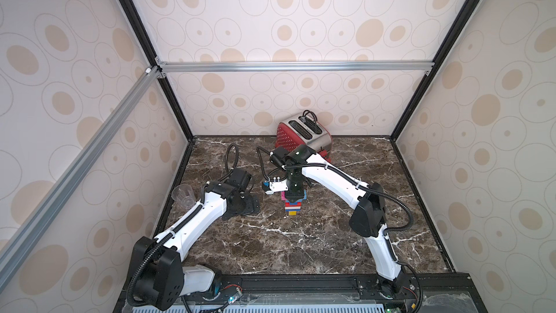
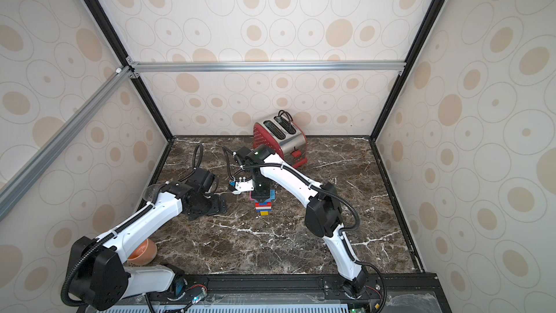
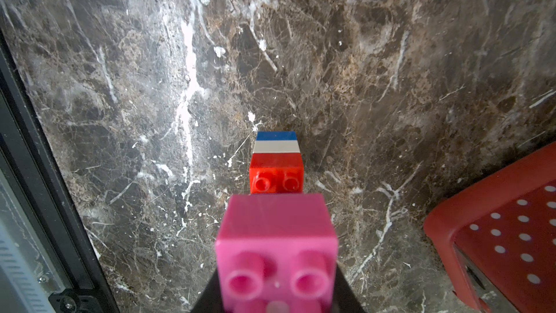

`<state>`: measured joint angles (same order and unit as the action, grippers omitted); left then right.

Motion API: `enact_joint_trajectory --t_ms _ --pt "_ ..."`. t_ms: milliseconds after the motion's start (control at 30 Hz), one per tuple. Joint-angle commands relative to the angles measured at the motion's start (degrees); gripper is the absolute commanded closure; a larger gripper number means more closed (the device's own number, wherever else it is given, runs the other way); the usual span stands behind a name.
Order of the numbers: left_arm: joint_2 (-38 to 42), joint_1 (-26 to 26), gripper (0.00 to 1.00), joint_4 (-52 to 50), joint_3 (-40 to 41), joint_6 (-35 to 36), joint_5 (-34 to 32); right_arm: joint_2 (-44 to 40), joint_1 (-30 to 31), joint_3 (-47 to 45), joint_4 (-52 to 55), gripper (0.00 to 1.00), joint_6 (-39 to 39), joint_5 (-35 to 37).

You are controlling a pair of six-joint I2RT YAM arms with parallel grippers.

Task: Assemble a carrot with lego
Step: Assemble the lego brick with the lego brick.

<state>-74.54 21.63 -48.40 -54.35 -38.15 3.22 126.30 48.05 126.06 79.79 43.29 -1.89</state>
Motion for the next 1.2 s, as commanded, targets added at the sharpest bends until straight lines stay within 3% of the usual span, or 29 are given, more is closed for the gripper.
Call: enact_joint_trajectory --t_ms 0,300,500,667,900,1167 --pt "0.6 -0.4 0.01 0.1 -0.1 -0.8 -0.3 4.6 0.7 -0.3 4.0 0.99 1.7 -0.8" --pt "0.4 -0.4 0.01 0.2 -0.2 -0.7 -0.2 7.2 1.0 -0.6 6.3 1.0 0.7 -2.0" --pt "0.0 -0.4 0.01 0.3 -0.2 -0.7 -0.3 4.4 2.1 -7.9 -2.7 0.95 -3.1 -2.7" --pt "-0.2 -0.4 0.01 -0.1 -0.7 -0.7 -0.5 3.1 2.1 -10.6 -4.1 0.9 -3.8 -1.7" --pt "-0.3 -0.4 0.01 -0.1 -1.1 -0.8 -0.5 -0.1 2.2 -10.3 -5.0 0.65 -2.6 -1.0" --pt "-0.4 -0.4 0.01 -0.6 -1.9 -0.6 -0.7 -1.0 1.9 -6.6 -4.4 0.44 -1.5 -0.9"
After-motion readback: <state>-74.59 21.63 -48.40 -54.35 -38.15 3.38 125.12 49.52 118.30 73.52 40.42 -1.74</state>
